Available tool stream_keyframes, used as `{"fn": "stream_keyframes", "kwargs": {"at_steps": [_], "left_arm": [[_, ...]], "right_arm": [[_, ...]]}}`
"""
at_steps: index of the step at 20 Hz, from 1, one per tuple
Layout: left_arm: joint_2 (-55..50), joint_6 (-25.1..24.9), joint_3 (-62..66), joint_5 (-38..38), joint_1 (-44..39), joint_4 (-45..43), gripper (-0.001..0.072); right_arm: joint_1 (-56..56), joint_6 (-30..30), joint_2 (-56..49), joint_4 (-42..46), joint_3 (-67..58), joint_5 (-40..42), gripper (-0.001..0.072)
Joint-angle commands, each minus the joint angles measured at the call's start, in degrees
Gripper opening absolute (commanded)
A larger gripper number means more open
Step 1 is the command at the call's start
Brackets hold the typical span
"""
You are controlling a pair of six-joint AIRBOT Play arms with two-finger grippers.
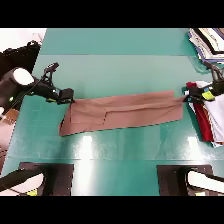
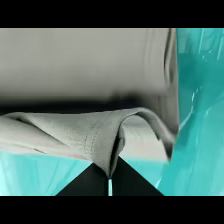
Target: Fold the shirts.
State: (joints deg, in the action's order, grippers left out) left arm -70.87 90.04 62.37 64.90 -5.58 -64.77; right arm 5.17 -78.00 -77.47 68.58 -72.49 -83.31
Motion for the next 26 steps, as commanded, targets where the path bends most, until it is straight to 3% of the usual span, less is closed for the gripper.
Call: {"fn": "stream_keyframes", "kwargs": {"at_steps": [1, 3, 4, 5, 6, 7, 8, 9, 12, 13, 14, 15, 16, 17, 24, 26], "left_arm": [[-5.99, -0.44, 3.76, -7.23, -0.02, -2.01, 0.0026], [-5.97, -0.42, 3.82, -9.16, 0.0, -2.73, 0.0027], [-5.97, -0.44, 3.82, -9.11, -0.02, -2.73, 0.0028], [-5.97, -0.42, 3.82, -8.63, -0.02, -2.73, 0.003], [-5.97, -0.44, 3.89, -8.2, -0.02, -2.73, 0.0109], [-5.95, -0.46, 4.13, -7.39, -0.02, -2.73, 0.0407], [-5.95, -0.46, 4.83, -6.4, 0.0, -2.97, 0.06], [-5.81, -0.46, 5.9, -4.9, -0.02, -3.56, 0.061], [-5.77, -0.48, 10.34, 1.09, -0.02, -4.22, 0.0608], [-5.77, -0.46, 11.41, 2.36, -0.02, -4.11, 0.056], [-5.77, -0.48, 12.02, 3.13, -0.02, -3.28, 0.0284], [-5.77, -0.52, 12.09, 3.15, -0.02, -2.36, 0.0056], [-5.88, -0.59, 12.09, 3.04, -0.04, -1.36, 0.0027], [-6.03, -0.55, 12.09, 2.93, -0.04, -0.33, 0.0027], [-6.78, -0.46, 11.78, 2.03, -2.75, 2.71, 0.0026], [-7.58, -0.44, 11.78, 0.46, -5.64, 2.93, 0.0026]], "right_arm": [[-1.6, -0.39, -10.45, -1.92, -7.89, 1.05, 0.0015], [-1.6, -0.37, -13.99, -4.59, -11.23, 1.09, 0.0021], [-1.6, -0.37, -15.37, -5.14, -12.72, 0.98, 0.0133], [-1.49, -0.39, -16.57, -5.92, -14.05, 0.74, 0.0376], [-1.14, -0.37, -17.25, -6.12, -14.99, 0.52, 0.0452], [-0.44, -0.04, -17.49, -6.08, -15.56, 0.11, 0.0452], [0.39, 1.14, -17.44, -6.05, -15.58, -0.46, 0.0452], [1.4, 2.05, -17.44, -6.03, -15.58, -1.75, 0.0452], [6.4, 5.38, -17.44, -6.12, -13.53, -6.6, 0.0452], [8.07, 6.21, -17.44, -6.38, -11.8, -6.95, 0.0451], [9.55, 7.52, -17.46, -7.96, -9.57, -6.86, 0.0453], [11.28, 9.27, -17.51, -10.71, -6.97, -6.32, 0.0489], [12.83, 10.99, -17.84, -13.42, -4.68, -5.16, 0.0561], [13.84, 12.07, -18.58, -15.3, -3.19, -4.35, 0.0563], [10.21, 14.08, -24.33, -20.94, -0.24, -1.81, 0.0561], [8.5, 14.21, -24.59, -22.58, -0.26, -0.24, 0.0496]]}}
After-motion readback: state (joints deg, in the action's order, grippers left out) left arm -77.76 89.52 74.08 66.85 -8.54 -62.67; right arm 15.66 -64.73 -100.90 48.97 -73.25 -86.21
